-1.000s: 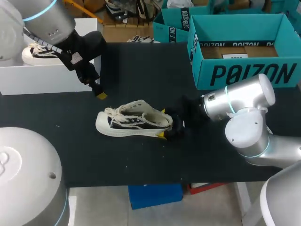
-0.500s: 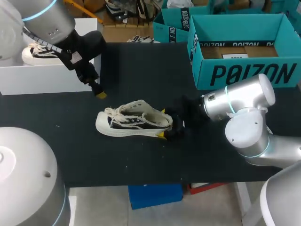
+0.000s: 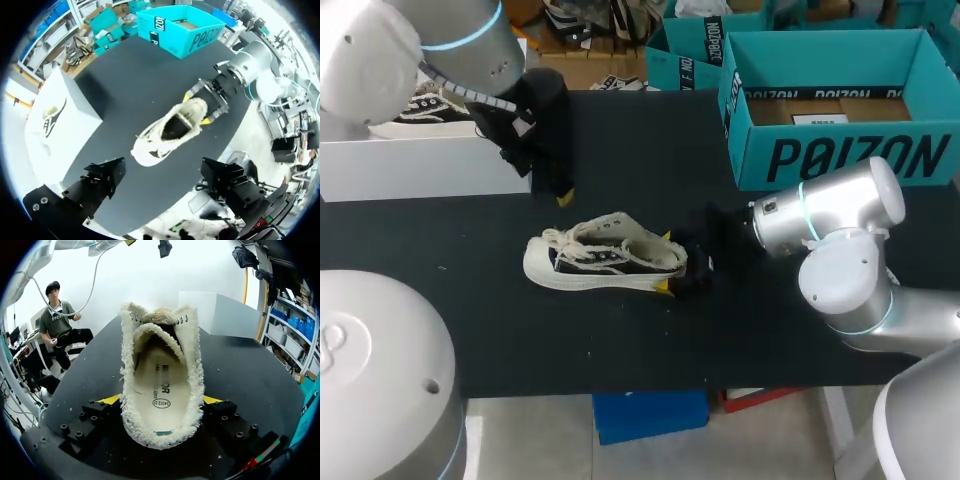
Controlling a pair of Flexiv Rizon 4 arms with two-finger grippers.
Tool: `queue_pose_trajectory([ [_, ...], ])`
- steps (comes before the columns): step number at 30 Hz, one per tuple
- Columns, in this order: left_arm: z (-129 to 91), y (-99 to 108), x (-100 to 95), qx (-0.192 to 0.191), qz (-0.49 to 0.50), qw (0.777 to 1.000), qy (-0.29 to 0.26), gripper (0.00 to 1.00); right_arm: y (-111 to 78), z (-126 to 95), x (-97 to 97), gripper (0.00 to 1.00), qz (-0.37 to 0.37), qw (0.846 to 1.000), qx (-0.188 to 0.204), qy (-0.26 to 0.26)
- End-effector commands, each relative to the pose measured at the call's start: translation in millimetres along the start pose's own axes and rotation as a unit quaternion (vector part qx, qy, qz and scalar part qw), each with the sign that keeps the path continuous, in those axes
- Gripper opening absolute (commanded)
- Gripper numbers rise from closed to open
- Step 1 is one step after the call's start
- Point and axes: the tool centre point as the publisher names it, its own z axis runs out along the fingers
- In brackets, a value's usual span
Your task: Take the shoe out of the shoebox, open the shoe tongue, remove and reinsert the insole, then place the shoe into the shoebox
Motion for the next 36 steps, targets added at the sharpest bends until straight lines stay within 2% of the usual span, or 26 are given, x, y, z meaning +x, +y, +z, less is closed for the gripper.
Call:
queue_pose_trajectory([
  [1,10,-14,15.5,-0.063,-0.069,0.995,-0.041,1.00,-2.4,5,0.1,0.00,0.000,1.000,0.000,-0.001],
  [6,24,-18,25.3,-0.079,-0.115,0.988,-0.073,1.00,-2.4,5,0.1,0.00,0.000,1.000,0.000,-0.001],
  [15,56,-23,39.1,-0.099,-0.132,0.982,-0.086,1.00,-2.4,5,0.1,0.00,0.000,1.000,0.000,-0.001],
  [27,102,-36,41.3,-0.125,-0.154,0.971,-0.136,1.00,-2.4,5,0.1,0.00,0.000,1.000,0.000,-0.001],
  [29,111,-38,40.4,-0.132,-0.165,0.969,-0.131,1.00,-2.4,5,0.1,0.00,0.000,1.000,0.000,-0.001],
  [36,130,-45,42.4,-0.141,-0.184,0.960,-0.160,1.00,-2.4,5,0.1,0.00,0.000,1.000,0.000,-0.001],
])
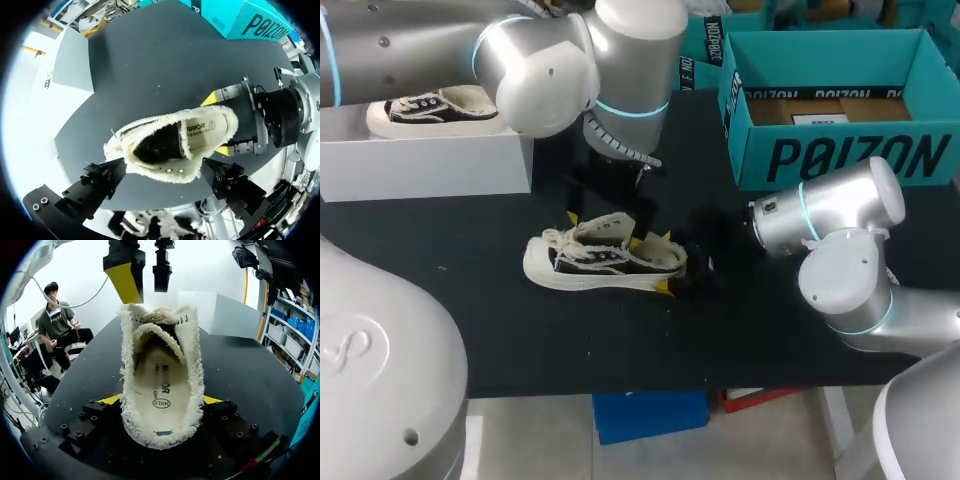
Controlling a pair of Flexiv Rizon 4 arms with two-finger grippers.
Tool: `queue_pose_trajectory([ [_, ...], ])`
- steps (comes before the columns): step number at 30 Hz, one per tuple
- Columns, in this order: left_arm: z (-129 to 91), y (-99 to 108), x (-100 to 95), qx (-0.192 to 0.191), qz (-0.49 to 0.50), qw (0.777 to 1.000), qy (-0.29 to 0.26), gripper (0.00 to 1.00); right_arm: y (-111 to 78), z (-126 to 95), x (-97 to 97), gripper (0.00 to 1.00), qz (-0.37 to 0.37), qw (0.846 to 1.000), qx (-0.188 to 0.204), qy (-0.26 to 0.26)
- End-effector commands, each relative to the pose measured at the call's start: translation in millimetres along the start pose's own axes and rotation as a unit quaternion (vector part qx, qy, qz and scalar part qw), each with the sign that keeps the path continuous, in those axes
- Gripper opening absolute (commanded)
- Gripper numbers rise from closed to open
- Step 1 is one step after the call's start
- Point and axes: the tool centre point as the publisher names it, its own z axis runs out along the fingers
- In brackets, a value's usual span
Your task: Take the shoe out of the shoebox, open the shoe tongue, remove and reinsert the insole, then place the shoe into the shoebox
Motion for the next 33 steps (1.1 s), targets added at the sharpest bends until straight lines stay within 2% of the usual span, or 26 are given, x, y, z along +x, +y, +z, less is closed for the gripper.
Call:
queue_pose_trajectory([
  [1,12,-11,12.1,-0.024,-0.010,0.999,-0.026,1.00,-2.5,5,0.1,0.00,0.000,1.000,0.000,-0.001],
  [16,31,-10,11.6,-0.049,-0.044,0.996,-0.058,1.00,-2.5,5,0.1,0.00,0.000,1.000,0.000,-0.001],
  [20,37,-9,11.1,-0.058,-0.044,0.995,-0.068,0.95,-2.5,5,0.1,0.00,0.000,1.000,0.000,-0.001],
  [21,38,-9,10.8,-0.059,-0.045,0.995,-0.071,0.91,-2.5,5,0.1,0.00,0.000,1.000,0.000,-0.001],
  [23,39,-9,10.1,-0.061,-0.045,0.994,-0.074,0.73,-2.5,5,0.1,0.00,0.000,1.000,0.000,-0.001],
  [24,40,-8,9.6,-0.063,-0.047,0.994,-0.078,0.52,-2.5,5,0.1,0.00,0.000,1.000,0.000,-0.001],
  [25,41,-9,9.0,-0.063,-0.047,0.994,-0.080,0.40,-2.5,5,0.1,0.00,0.000,1.000,0.000,-0.001],
  [28,42,-9,8.1,-0.065,-0.047,0.993,-0.086,0.27,-2.5,5,0.1,0.00,0.000,1.000,0.000,-0.001],
  [29,43,-8,7.7,-0.065,-0.047,0.993,-0.087,0.00,-2.5,5,0.1,0.00,0.000,1.000,0.000,-0.001],
  [33,42,-7,5.3,-0.064,-0.048,0.993,-0.087,0.00,-2.5,5,0.1,0.00,0.000,1.000,0.000,-0.001],
])
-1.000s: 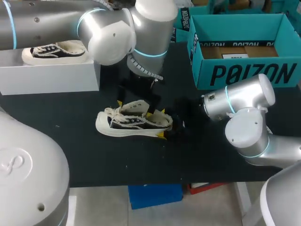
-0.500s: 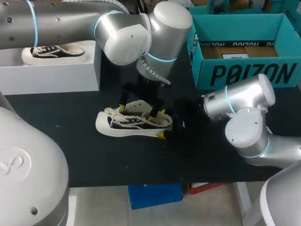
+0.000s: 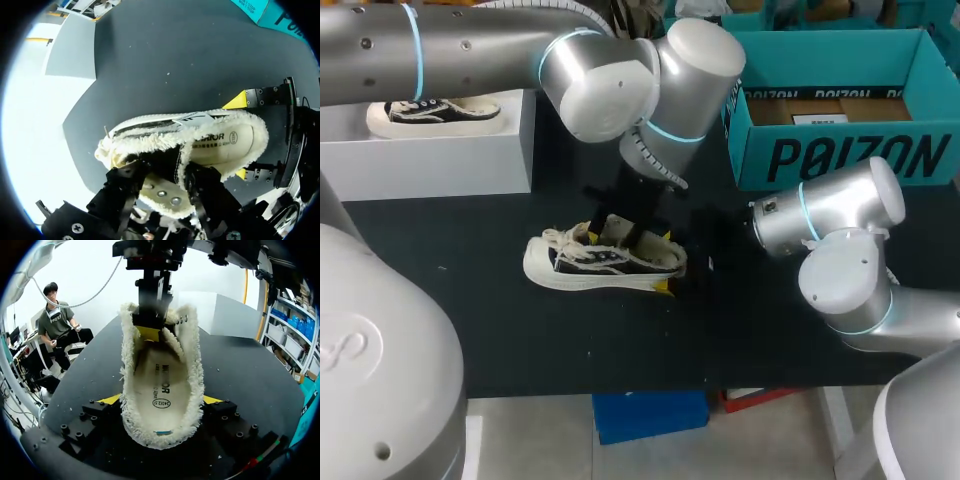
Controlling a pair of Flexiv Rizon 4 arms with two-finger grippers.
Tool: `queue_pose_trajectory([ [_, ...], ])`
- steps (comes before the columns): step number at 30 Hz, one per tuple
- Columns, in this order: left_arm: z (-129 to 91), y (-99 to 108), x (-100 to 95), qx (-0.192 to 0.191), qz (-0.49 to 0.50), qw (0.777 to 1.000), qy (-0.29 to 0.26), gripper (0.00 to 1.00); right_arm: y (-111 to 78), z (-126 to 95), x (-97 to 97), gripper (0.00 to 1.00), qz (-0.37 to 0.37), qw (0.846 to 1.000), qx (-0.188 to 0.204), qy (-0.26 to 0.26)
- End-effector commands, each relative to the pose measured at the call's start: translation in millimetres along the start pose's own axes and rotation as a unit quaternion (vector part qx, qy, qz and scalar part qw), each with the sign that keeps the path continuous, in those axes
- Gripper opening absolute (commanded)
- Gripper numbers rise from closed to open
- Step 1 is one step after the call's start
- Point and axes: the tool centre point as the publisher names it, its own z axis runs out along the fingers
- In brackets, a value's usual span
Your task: Take the shoe out of the shoebox, open the shoe tongue, remove and reinsert the insole, then place the shoe into the shoebox
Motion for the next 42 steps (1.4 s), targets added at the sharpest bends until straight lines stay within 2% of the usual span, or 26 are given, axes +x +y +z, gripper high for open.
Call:
queue_pose_trajectory([
  [1,0,0,-0.9,0.001,-0.001,1.000,0.000,0.00,-2.5,5,0.1,0.00,0.000,1.000,0.000,-0.001],
  [19,-31,6,-17.5,0.038,0.000,0.999,0.033,0.00,-2.5,5,0.1,0.00,0.000,1.000,0.000,-0.001],
  [29,-49,13,-38.4,0.071,-0.012,0.996,0.051,0.00,-2.5,5,0.1,0.00,0.000,1.000,0.000,-0.001],
  [35,-49,15,-53.0,0.080,-0.023,0.995,0.054,0.00,-2.5,5,0.1,0.00,0.000,1.000,0.000,-0.001],
  [42,-38,21,-62.4,0.080,-0.030,0.995,0.053,0.00,-2.5,5,0.1,0.00,0.000,1.000,0.000,-0.001],
])
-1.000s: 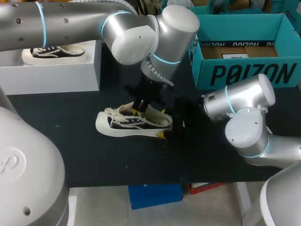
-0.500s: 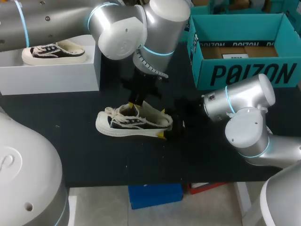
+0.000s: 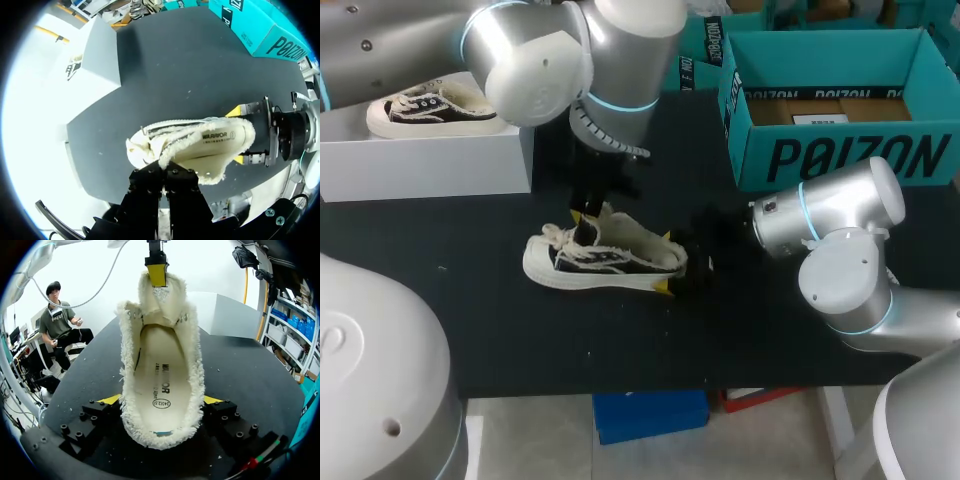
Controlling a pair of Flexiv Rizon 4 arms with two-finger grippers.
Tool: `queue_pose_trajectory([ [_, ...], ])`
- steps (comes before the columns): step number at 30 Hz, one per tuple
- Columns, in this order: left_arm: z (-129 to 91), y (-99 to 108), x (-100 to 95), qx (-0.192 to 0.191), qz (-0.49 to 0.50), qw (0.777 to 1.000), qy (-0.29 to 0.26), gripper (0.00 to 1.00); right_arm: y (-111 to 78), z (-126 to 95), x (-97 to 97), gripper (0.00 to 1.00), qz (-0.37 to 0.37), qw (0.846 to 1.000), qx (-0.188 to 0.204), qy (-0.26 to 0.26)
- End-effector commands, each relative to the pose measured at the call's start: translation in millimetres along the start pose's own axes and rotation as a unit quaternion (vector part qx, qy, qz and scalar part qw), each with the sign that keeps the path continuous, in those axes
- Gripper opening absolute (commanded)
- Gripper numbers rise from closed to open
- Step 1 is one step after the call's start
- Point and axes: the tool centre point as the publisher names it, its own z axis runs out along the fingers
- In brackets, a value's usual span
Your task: Take the shoe out of the shoebox, open the shoe tongue, remove and reinsert the insole, then place the shoe into the shoebox
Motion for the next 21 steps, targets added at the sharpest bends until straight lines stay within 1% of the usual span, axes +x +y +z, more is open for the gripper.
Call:
queue_pose_trajectory([
  [1,7,9,-9.6,0.005,-0.003,1.000,0.007,0.00,-2.7,5,0.0,0.00,0.000,1.000,0.001,-0.001],
  [7,18,17,-22.5,-0.001,-0.017,1.000,0.003,0.00,-2.7,5,0.0,0.00,0.000,1.000,0.001,-0.001],
  [14,24,23,-39.4,-0.002,-0.033,0.999,-0.006,0.00,-2.7,5,0.0,0.00,0.000,1.000,0.001,-0.001],
  [21,42,27,-43.4,-0.021,-0.033,0.999,-0.012,0.00,-2.7,5,0.0,0.00,0.000,1.000,0.001,-0.001],
])
